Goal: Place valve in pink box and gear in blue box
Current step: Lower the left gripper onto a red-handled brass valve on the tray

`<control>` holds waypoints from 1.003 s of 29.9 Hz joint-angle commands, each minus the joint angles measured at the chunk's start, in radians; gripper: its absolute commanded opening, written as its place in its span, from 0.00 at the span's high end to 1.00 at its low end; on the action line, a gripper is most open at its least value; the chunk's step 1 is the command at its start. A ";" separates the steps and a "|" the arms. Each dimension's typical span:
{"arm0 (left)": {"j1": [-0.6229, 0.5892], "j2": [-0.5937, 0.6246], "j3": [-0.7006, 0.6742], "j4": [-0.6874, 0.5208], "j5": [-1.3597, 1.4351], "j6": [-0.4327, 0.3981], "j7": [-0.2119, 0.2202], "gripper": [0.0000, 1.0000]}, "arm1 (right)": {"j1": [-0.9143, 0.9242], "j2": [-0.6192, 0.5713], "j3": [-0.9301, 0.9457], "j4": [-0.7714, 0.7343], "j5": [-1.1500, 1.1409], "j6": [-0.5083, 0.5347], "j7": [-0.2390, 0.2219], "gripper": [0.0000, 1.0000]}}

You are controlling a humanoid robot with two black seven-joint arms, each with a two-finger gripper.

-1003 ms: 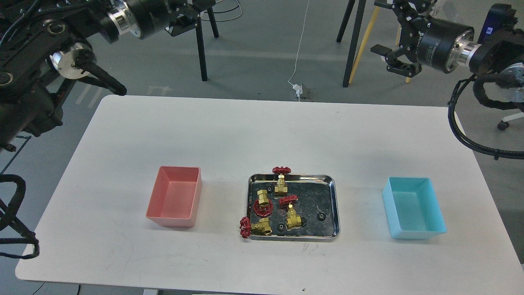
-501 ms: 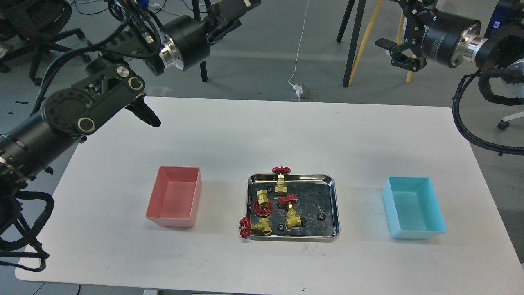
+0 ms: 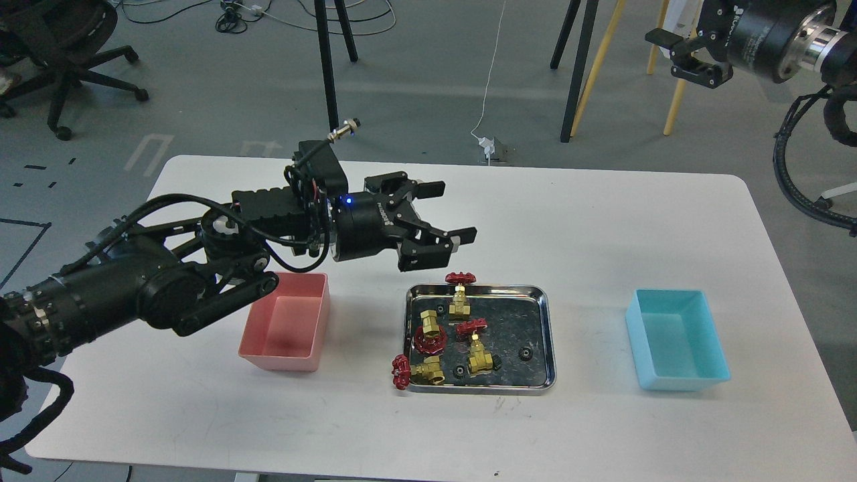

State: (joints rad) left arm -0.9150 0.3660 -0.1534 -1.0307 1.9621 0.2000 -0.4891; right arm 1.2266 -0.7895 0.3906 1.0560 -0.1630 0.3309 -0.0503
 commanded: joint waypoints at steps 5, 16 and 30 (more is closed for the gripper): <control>0.137 -0.021 0.041 0.038 0.220 0.091 0.000 0.00 | 0.010 -0.005 -0.007 0.001 -0.009 -0.010 -0.003 0.02; 0.156 -0.162 0.044 0.221 0.220 0.096 0.000 0.00 | 0.011 -0.002 -0.013 -0.001 -0.016 -0.009 -0.003 0.02; 0.176 -0.220 0.074 0.319 0.124 0.105 0.000 0.01 | 0.004 -0.004 -0.018 -0.001 -0.018 -0.007 0.000 0.02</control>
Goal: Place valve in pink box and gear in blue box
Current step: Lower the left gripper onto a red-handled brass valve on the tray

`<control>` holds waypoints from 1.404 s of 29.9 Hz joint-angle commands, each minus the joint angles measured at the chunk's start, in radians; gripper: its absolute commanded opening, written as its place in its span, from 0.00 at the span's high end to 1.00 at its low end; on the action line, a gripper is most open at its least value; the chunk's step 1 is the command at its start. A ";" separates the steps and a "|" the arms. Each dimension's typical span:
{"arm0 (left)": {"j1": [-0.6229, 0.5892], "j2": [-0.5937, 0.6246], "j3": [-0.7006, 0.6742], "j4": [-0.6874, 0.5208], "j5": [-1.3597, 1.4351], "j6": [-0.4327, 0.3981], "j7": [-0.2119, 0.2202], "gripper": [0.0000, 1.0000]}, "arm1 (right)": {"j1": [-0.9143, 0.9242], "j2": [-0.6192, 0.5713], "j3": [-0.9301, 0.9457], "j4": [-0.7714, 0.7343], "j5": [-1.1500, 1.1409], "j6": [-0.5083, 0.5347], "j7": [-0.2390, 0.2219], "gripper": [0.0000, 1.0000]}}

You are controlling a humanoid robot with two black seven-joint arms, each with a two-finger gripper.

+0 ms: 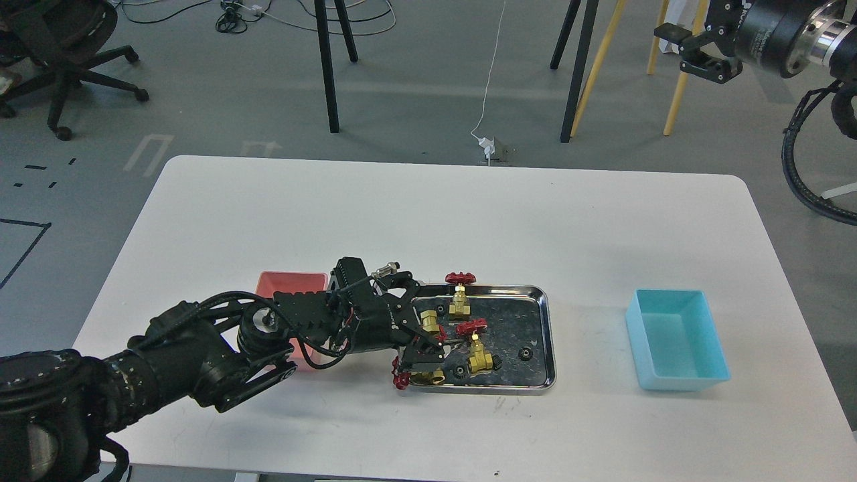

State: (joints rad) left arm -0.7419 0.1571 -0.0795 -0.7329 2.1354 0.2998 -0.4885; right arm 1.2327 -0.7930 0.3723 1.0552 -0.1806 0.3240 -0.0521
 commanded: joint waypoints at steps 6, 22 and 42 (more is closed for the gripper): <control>0.003 -0.025 0.003 0.099 -0.120 0.022 0.000 0.20 | -0.005 0.000 0.000 0.000 0.000 0.000 0.005 0.02; 0.004 -0.021 0.083 0.067 -0.143 0.024 0.000 0.11 | -0.001 0.001 -0.001 -0.001 -0.025 0.000 0.005 0.02; 0.010 0.028 0.095 -0.040 -0.189 0.024 0.000 0.10 | -0.004 0.001 -0.001 -0.017 -0.025 0.001 0.005 0.02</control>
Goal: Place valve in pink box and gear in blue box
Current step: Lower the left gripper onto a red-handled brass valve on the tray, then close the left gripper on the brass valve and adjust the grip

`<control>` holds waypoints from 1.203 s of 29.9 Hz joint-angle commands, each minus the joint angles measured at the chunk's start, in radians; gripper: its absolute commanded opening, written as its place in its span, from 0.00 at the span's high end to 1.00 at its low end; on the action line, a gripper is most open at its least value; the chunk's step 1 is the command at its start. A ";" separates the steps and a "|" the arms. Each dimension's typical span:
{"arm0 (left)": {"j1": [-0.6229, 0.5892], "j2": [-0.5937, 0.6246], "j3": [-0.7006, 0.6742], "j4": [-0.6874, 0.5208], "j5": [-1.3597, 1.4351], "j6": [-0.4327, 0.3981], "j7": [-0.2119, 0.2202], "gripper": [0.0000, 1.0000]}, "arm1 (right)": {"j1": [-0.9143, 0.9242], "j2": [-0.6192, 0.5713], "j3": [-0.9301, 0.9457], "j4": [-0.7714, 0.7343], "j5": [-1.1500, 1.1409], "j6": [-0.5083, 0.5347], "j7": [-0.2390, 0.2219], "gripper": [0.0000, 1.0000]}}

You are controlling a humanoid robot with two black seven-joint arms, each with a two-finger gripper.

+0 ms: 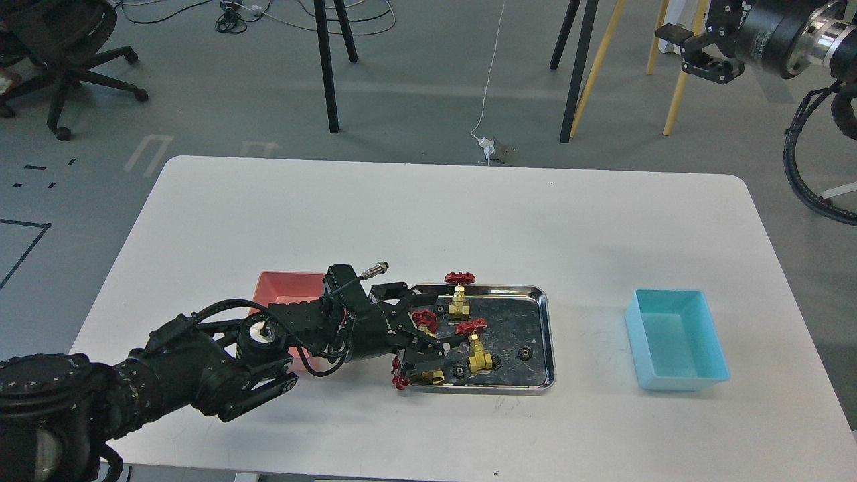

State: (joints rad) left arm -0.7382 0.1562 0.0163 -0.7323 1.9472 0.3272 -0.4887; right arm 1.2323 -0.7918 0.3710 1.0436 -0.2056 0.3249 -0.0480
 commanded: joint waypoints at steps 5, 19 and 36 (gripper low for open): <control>0.025 0.077 0.002 -0.076 -0.001 -0.023 0.000 0.10 | -0.004 0.003 0.000 -0.005 -0.003 0.000 0.000 0.02; 0.068 0.146 0.004 -0.091 0.003 -0.062 0.000 0.09 | -0.004 0.006 0.002 -0.008 -0.005 0.000 0.000 0.02; -0.019 0.129 -0.002 -0.115 -0.002 -0.062 0.000 0.09 | -0.004 0.006 0.002 -0.011 -0.005 0.000 0.000 0.02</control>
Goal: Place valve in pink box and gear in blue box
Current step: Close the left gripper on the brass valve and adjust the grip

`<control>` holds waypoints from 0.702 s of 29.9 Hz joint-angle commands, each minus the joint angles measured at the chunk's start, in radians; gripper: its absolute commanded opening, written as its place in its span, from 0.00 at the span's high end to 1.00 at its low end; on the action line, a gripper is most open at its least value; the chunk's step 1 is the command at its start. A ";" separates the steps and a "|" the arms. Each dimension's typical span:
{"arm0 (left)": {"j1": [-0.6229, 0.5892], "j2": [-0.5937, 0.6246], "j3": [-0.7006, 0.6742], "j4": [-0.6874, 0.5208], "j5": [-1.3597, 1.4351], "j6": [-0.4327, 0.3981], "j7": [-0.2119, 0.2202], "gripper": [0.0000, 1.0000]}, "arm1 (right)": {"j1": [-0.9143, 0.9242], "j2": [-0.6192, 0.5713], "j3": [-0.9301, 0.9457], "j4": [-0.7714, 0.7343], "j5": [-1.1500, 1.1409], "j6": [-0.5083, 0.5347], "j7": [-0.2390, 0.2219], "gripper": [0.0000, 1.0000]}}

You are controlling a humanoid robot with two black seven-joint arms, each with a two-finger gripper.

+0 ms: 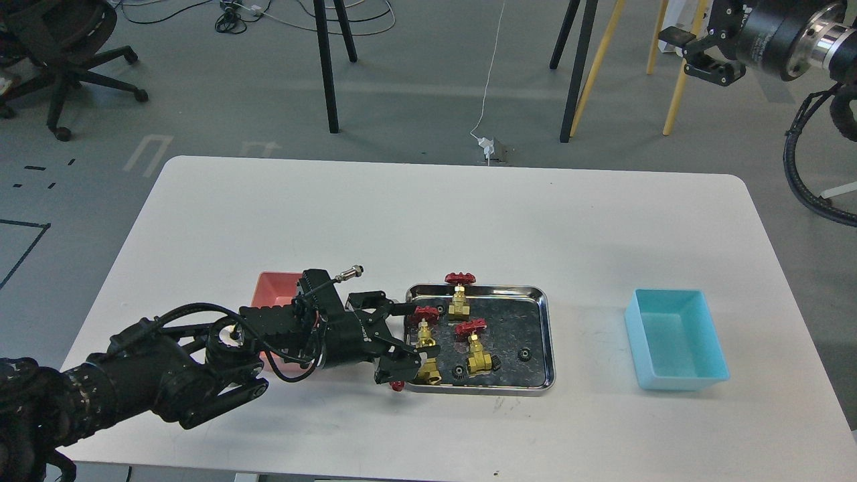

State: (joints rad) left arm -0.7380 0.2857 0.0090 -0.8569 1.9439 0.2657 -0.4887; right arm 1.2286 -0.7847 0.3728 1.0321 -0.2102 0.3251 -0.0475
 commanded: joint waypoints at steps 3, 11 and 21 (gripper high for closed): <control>-0.047 -0.008 0.009 0.038 0.007 0.001 0.000 0.09 | 0.000 0.001 0.000 -0.001 0.000 0.000 0.000 0.02; -0.069 -0.109 0.025 0.182 0.018 0.006 0.000 0.09 | 0.000 -0.001 0.000 0.000 0.000 0.000 0.000 0.02; -0.067 -0.174 0.068 0.317 0.017 0.009 0.000 0.11 | -0.003 -0.005 0.000 0.000 0.000 0.000 0.001 0.02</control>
State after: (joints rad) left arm -0.8078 0.1259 0.0758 -0.5623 1.9669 0.2745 -0.4887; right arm 1.2265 -0.7897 0.3728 1.0322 -0.2102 0.3252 -0.0464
